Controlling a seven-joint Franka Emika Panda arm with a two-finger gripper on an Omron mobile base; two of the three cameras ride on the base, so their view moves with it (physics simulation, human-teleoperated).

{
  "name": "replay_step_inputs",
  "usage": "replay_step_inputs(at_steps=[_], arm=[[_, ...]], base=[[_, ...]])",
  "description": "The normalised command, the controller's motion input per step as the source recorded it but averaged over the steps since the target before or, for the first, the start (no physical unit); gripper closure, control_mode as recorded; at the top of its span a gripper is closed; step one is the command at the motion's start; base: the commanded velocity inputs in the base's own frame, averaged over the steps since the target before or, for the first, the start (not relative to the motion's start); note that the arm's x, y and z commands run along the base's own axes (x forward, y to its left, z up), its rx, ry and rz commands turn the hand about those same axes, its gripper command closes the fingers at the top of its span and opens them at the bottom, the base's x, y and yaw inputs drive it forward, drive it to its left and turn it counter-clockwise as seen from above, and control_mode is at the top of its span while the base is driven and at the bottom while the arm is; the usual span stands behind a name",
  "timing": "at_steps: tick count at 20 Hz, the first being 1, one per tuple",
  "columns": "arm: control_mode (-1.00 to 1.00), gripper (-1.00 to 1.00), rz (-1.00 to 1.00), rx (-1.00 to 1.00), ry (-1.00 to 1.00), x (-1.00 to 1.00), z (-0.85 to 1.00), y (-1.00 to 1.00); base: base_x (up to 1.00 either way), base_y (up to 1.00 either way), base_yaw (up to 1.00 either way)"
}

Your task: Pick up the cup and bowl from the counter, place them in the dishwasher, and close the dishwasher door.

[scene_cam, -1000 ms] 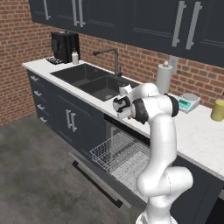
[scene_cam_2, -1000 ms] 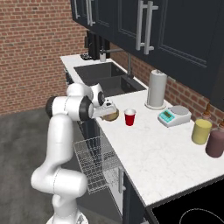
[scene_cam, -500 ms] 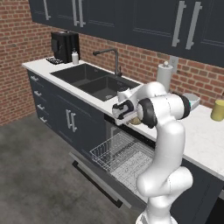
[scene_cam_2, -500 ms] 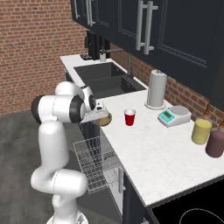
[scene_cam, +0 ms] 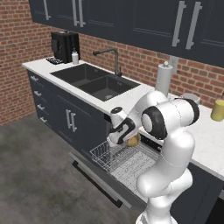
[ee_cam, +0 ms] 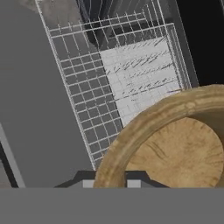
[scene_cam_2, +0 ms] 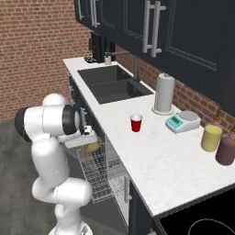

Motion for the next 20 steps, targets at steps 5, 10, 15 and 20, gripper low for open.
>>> replay_step_inputs(at_steps=[5,10,15,20], arm=[[-1.00,1.00,0.00,0.00,0.05,-0.41,-1.00,0.22],[-1.00,1.00,0.00,0.01,0.01,0.23,-1.00,0.03],[-1.00,1.00,0.00,0.00,0.00,0.73,-0.79,0.00],[-1.00,1.00,0.00,-0.03,-0.02,0.64,-0.70,0.00]], base=[[0.00,0.00,0.00],[0.00,0.00,0.00],[0.00,0.00,0.00],[0.00,0.00,0.00]])
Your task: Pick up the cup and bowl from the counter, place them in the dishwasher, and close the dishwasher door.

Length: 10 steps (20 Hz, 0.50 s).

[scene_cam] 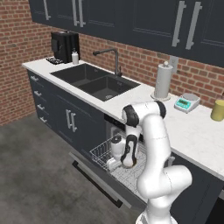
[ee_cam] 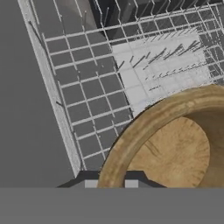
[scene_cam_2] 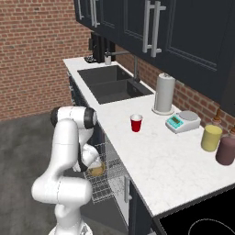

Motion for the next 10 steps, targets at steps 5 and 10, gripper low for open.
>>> replay_step_inputs(at_steps=[5,10], arm=[[-1.00,1.00,0.00,-0.03,-0.01,0.58,-0.54,0.00],[-1.00,1.00,0.00,0.00,-0.02,0.20,-0.20,-0.06]], base=[[0.00,0.00,0.00],[0.00,0.00,0.00]])
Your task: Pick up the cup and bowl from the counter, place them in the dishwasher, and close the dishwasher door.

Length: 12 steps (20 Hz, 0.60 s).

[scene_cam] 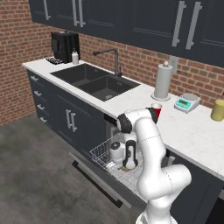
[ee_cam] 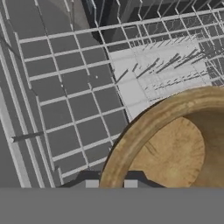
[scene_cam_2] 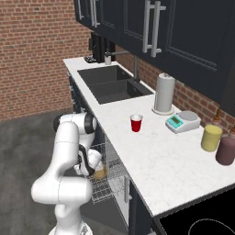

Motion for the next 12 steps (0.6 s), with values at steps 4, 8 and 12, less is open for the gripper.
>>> replay_step_inputs(at_steps=[4,8,12], arm=[[-1.00,1.00,0.00,0.00,-0.01,0.01,0.00,-0.04],[-1.00,-1.00,0.00,0.00,-0.01,0.00,0.10,0.00],[-1.00,-1.00,0.01,0.00,-0.10,-0.18,0.97,0.02]], base=[[0.00,0.00,0.00],[0.00,0.00,0.00],[0.00,0.00,0.00]])
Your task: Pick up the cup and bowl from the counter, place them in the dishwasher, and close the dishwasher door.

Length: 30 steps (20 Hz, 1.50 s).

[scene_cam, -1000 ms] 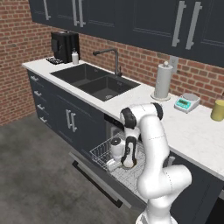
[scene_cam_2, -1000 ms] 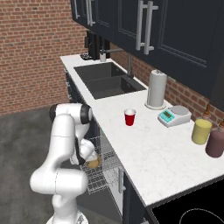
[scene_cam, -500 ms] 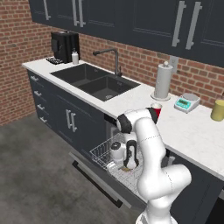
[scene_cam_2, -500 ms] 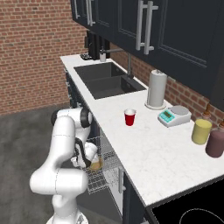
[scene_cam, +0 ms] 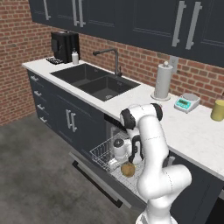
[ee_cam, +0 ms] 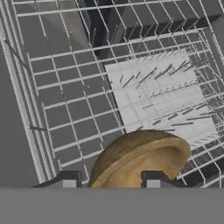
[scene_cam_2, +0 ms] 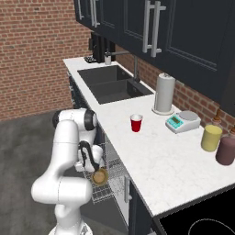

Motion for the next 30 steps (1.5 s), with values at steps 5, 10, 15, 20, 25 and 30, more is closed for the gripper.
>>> replay_step_inputs(at_steps=[5,10,15,20,25,30], arm=[[-1.00,-1.00,0.03,-0.01,-0.05,-0.20,1.00,0.12],[-1.00,-1.00,0.07,-0.08,-0.10,-0.37,1.00,0.37],[-1.00,-1.00,0.04,-0.11,-0.11,-0.33,1.00,0.46],[-1.00,-1.00,0.00,-0.10,-0.10,-0.09,1.00,0.15],[-1.00,-1.00,0.00,0.00,0.00,0.00,1.00,0.00],[-1.00,-1.00,0.00,0.00,0.02,0.00,1.00,-0.08]], base=[[0.00,0.00,0.00],[0.00,0.00,0.00],[0.00,0.00,0.00],[0.00,0.00,0.00],[0.00,0.00,0.00],[0.00,0.00,0.00]])
